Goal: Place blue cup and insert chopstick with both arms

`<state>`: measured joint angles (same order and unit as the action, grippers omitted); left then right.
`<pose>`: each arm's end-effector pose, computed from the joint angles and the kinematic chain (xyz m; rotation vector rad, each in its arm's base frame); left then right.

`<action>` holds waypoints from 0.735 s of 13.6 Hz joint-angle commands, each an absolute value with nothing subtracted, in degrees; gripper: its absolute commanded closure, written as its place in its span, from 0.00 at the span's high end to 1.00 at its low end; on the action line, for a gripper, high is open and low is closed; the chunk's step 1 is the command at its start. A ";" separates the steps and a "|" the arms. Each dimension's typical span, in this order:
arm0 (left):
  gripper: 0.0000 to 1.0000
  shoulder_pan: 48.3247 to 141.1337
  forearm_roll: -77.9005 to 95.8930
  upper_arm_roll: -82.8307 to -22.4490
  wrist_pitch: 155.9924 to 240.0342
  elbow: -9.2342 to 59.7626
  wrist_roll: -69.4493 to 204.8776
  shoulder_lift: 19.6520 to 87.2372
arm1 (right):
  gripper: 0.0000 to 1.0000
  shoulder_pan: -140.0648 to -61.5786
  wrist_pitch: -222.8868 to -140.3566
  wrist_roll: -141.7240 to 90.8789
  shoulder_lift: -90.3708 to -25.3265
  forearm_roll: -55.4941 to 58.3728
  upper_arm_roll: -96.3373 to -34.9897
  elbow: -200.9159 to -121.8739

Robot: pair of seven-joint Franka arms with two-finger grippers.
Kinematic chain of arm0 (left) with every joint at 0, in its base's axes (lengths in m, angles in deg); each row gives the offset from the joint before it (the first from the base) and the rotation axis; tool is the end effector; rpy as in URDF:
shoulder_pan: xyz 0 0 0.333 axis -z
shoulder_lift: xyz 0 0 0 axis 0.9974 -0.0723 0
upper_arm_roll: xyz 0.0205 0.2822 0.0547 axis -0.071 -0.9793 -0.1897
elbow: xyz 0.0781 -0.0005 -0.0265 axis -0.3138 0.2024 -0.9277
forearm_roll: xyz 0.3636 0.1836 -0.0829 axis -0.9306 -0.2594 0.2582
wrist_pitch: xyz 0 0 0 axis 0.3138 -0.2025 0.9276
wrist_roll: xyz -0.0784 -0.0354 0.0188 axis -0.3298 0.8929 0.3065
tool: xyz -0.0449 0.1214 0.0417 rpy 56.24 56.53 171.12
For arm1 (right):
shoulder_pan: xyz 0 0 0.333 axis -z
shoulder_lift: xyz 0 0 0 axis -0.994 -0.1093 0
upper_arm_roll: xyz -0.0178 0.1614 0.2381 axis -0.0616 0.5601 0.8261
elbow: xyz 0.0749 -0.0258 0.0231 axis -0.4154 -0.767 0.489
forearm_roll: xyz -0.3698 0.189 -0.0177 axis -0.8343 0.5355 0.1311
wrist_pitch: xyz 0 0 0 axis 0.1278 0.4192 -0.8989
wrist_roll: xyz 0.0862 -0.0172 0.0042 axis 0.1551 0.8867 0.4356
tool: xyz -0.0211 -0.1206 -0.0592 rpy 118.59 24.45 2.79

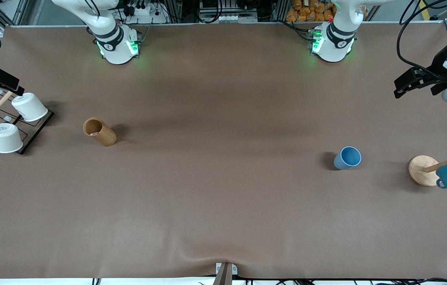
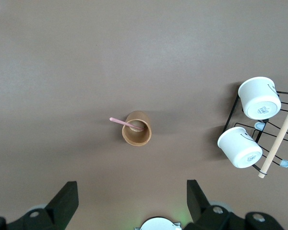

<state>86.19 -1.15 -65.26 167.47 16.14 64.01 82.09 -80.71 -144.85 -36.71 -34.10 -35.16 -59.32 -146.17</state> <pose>0.5532 -0.0562 0.5885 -3.1116 -0.1161 0.0227 0.5527 -0.0196 0.6078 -3.1278 0.2276 0.1303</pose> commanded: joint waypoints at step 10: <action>1.00 83.66 -1.66 -65.43 174.77 20.01 66.08 74.24 | 1.00 -81.70 -144.84 -37.05 -35.08 -35.32 -59.25 -146.75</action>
